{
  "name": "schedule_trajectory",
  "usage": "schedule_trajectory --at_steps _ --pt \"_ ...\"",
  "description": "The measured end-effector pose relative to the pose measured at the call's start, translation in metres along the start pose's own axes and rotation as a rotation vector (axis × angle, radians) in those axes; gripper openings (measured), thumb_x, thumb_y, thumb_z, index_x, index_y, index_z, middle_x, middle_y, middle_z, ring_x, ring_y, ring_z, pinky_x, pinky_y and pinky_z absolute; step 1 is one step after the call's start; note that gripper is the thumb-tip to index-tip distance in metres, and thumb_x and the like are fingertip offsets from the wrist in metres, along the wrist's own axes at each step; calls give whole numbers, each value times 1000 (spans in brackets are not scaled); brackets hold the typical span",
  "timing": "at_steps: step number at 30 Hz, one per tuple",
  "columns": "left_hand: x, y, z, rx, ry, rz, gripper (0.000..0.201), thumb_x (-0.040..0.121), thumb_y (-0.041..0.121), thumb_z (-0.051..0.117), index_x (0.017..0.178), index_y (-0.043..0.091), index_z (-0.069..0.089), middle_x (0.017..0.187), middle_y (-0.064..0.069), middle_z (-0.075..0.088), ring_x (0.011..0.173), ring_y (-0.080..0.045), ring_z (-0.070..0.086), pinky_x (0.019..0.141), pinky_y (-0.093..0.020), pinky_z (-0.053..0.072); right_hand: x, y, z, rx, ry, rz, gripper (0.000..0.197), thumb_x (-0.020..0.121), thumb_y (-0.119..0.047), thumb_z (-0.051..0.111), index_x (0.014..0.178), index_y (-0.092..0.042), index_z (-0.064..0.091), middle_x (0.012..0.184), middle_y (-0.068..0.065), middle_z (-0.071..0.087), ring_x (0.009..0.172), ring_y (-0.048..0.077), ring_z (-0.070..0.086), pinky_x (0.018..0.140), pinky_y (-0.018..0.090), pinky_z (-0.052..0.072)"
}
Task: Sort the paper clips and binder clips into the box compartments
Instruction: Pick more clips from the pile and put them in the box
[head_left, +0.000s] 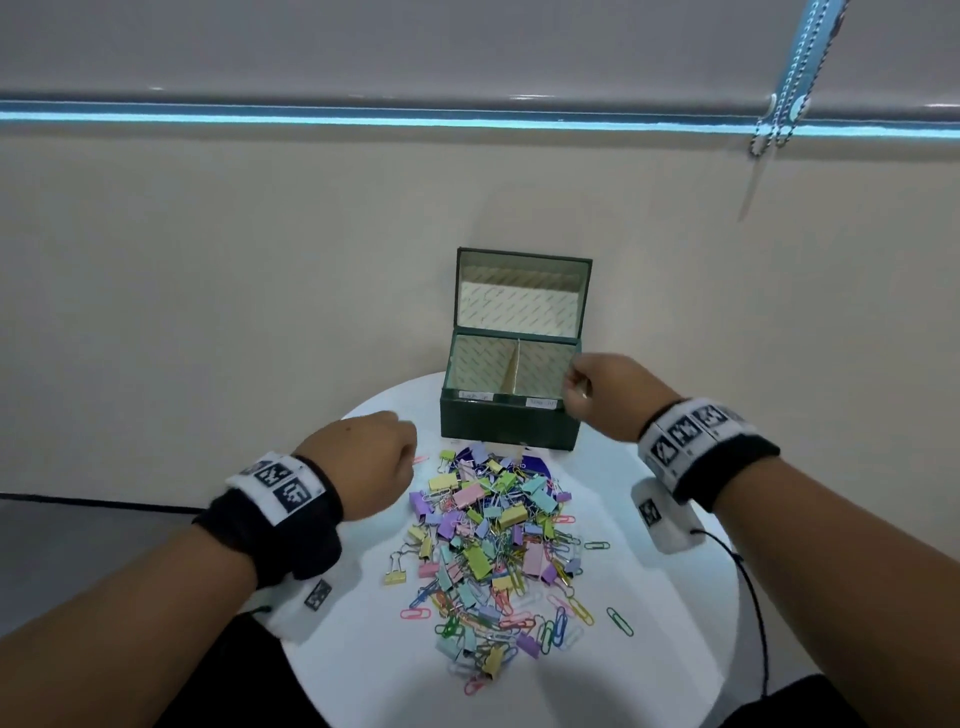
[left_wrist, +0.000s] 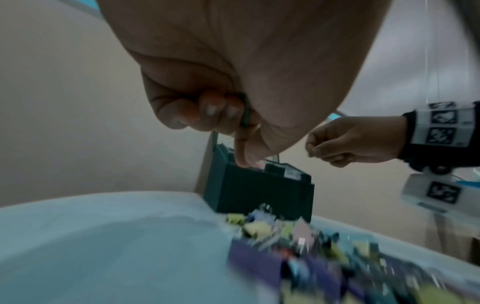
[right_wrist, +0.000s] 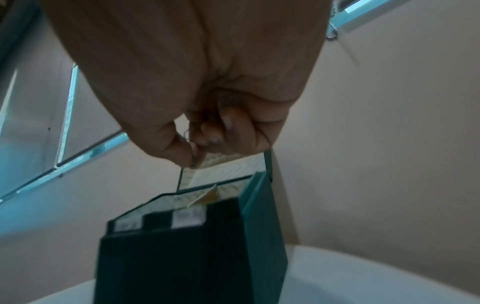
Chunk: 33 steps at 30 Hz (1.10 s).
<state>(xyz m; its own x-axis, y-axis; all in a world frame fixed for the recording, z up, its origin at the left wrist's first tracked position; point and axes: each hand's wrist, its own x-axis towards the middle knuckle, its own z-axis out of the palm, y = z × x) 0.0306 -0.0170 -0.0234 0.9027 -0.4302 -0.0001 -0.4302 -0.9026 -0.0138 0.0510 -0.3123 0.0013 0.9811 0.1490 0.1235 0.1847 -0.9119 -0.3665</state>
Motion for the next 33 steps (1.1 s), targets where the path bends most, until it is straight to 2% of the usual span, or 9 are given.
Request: schedule_trajectory --at_steps 4,7,10,13,18,22,25,30,33 --pt "45 26 -29 -94 15 86 19 104 30 36 102 25 54 96 4 58 83 -15 55 67 -27 37 42 -5 -8 -79 -45 64 22 93 -17 62 114 -19 68 109 -1 69 95 17 64 91 33 54" --pt "84 47 -40 -180 34 96 18 105 29 39 104 20 55 95 3 59 86 -19 57 71 -31 41 54 -3 -11 6 -65 79 44 89 -13 70 131 -21 62 125 -3 67 110 17 64 101 38 51" --pt "118 60 -39 -224 79 69 14 104 27 42 102 19 53 96 -3 63 84 -23 57 72 -33 42 49 7 -14 154 62 84 42 86 -10 70 125 -26 65 127 -5 66 112 13 64 100 37 52" --pt "140 76 -33 -231 77 61 15 103 26 47 107 16 58 106 -7 65 87 -23 54 75 -30 37 22 20 -16 150 124 65 22 88 -7 65 100 -25 68 105 -5 69 96 14 65 92 33 54" --pt "164 110 -26 -109 9 64 20 97 13 51 110 7 65 111 -14 68 97 -32 63 74 -30 42 -54 28 -5 -150 -317 55 9 89 -25 68 97 -27 65 98 -8 66 87 14 59 75 26 47" --pt "172 122 -22 -74 -18 106 23 96 17 48 108 7 65 112 -14 68 92 -32 64 79 -34 51 -101 24 19 -179 -501 62 59 73 -58 77 123 -32 60 114 -12 60 99 11 57 85 28 48" --pt "169 126 -18 -41 -41 117 30 99 15 47 124 6 59 122 -15 62 108 -32 60 82 -30 43 -120 19 31 -210 -492 36 75 68 -57 82 133 -32 53 123 -9 55 108 17 59 92 36 52" --pt "148 117 -25 -101 -24 141 42 98 15 54 139 12 48 133 -12 52 111 -34 58 92 -41 48 -120 23 43 -174 -443 20 33 86 -31 71 117 -25 64 109 -4 64 97 18 59 86 33 52" --pt "115 115 -34 -128 51 233 21 98 24 55 117 21 65 117 1 61 95 -20 60 87 -35 51 -117 26 51 -144 -370 29 15 89 -23 65 103 -25 68 99 -5 67 89 18 59 79 31 52"
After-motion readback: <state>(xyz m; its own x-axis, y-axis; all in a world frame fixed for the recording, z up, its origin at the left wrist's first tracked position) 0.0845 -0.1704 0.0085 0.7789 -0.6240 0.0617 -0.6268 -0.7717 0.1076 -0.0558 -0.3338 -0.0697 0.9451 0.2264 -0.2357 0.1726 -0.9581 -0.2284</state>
